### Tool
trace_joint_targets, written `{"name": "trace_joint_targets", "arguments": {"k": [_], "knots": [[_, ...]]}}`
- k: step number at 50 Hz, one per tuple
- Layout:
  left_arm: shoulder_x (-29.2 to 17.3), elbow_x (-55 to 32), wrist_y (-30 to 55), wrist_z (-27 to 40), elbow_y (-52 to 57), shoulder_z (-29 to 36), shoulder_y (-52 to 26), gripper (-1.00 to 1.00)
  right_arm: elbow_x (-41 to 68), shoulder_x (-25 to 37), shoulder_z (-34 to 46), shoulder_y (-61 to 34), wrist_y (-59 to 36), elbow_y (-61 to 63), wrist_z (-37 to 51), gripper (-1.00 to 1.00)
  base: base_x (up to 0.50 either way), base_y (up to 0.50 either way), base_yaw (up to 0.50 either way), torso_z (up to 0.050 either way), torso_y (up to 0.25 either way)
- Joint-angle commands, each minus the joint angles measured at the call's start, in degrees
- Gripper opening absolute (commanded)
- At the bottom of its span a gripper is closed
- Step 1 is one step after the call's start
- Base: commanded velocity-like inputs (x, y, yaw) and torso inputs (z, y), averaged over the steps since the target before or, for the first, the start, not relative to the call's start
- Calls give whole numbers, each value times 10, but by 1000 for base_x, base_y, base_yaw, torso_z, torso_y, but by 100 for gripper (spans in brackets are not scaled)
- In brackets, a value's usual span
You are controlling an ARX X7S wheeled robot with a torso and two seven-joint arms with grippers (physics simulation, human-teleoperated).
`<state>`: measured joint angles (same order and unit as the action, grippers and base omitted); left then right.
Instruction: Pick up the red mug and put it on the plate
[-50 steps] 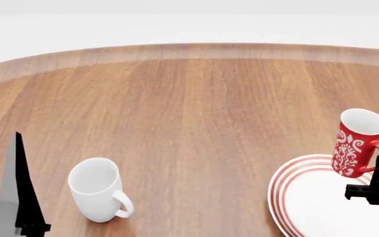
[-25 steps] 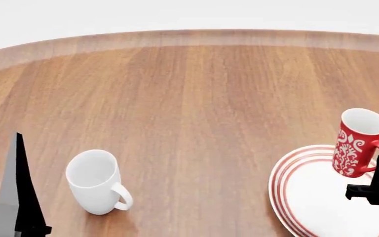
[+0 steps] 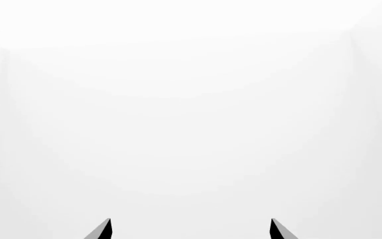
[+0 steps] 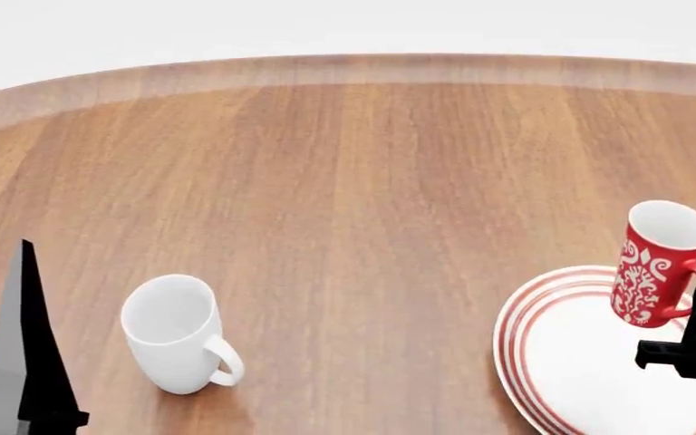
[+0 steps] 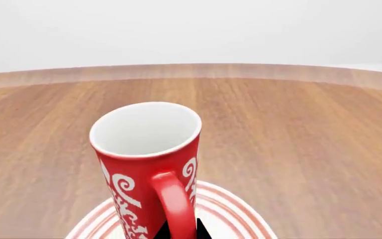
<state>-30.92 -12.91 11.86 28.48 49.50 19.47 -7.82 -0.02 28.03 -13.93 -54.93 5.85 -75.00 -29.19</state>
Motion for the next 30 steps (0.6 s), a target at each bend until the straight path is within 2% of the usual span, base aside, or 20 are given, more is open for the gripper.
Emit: {"name": "trace_joint_targets", "arguments": {"k": [1,11,30], "knots": [[-3,4,2,2,6,2,1,100,1,0,-8,-1,3,0,1,-100,0,0,0,0,0],[-3,12,3,3,5,9,0,100,0,1,-8,-1,5,0,0,-100,0,0,0,0,0],[-7,4,2,5,12,3,2,100,-1,-3,-2,-3,5,0,2,-100,0,0,0,1,-95]]}}
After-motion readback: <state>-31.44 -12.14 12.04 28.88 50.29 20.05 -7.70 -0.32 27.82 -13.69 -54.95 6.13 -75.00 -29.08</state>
